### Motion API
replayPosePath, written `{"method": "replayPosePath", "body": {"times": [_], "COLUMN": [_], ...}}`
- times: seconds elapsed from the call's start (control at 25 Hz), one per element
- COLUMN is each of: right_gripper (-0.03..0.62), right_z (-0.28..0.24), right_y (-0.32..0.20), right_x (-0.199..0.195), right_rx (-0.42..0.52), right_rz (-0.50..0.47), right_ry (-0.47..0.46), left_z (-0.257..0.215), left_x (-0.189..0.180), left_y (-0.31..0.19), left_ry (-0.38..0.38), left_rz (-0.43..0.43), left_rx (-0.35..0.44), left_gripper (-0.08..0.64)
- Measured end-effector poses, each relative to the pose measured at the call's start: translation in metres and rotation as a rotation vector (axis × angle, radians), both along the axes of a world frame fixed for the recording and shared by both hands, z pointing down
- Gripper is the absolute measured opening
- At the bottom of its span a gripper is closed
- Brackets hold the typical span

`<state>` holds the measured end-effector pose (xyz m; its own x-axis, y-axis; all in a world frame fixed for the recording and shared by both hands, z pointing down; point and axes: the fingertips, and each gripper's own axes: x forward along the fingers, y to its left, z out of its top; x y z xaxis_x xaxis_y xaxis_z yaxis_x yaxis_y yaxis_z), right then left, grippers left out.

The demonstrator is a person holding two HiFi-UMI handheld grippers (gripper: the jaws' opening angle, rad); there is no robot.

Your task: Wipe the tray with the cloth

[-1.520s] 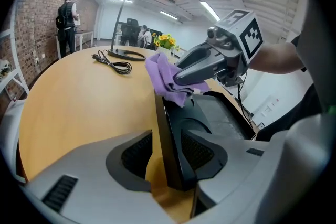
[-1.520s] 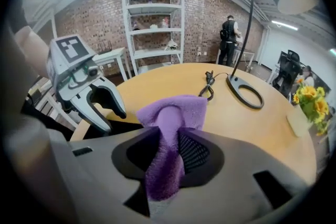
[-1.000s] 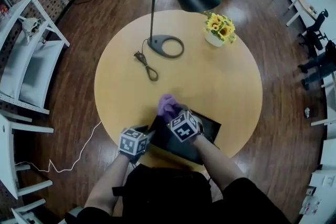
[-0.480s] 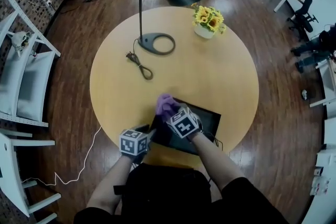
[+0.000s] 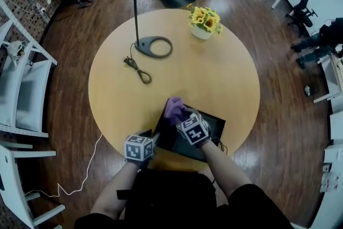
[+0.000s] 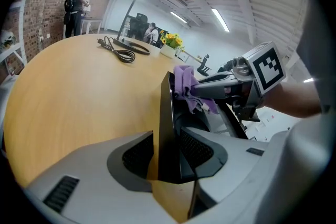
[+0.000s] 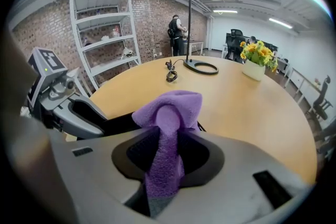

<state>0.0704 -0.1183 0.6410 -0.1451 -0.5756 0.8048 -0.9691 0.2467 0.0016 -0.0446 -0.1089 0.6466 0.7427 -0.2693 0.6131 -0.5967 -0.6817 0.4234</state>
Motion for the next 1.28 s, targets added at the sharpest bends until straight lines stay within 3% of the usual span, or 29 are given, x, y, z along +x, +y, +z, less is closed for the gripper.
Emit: {"method": "replayPosePath", "body": {"times": [0.16,0.36,0.52,0.68,0.84,0.92,1.16,1.28], "right_gripper": [0.115,0.115,0.115,0.114,0.114,0.114,0.112,0.112], "right_z": [0.000,0.004,-0.005,-0.011,-0.022,-0.013,0.007,0.009], "right_y": [0.017,0.017,0.001,-0.007,-0.005,-0.002,0.014,0.026], "right_x": [0.018,0.023,0.017,0.010,-0.031,-0.054,-0.055,-0.034], "right_rx": [0.003,-0.002,0.039,0.051,0.087,0.057,-0.008,-0.012], "right_rz": [-0.022,0.068,0.052,0.040,0.036,0.025,-0.009,0.041], "right_ry": [0.077,0.011,0.011,0.016,-0.118,-0.154,0.001,0.002], "left_z": [-0.003,0.001,0.001,-0.011,-0.017,-0.016,-0.011,-0.011], "left_x": [0.000,-0.007,-0.013,-0.022,-0.028,-0.025,-0.016,-0.016], "left_y": [-0.001,-0.002,0.000,0.004,0.015,0.015,0.011,0.011], "left_ry": [0.025,0.045,0.056,0.069,0.134,0.137,0.046,0.032], "left_rz": [-0.032,-0.092,-0.129,-0.105,-0.034,-0.007,0.021,0.027], "left_rx": [0.007,-0.045,-0.069,-0.039,-0.054,-0.061,-0.044,-0.045], "left_gripper": [0.161,0.161,0.161,0.140,0.140,0.140,0.130,0.130]}}
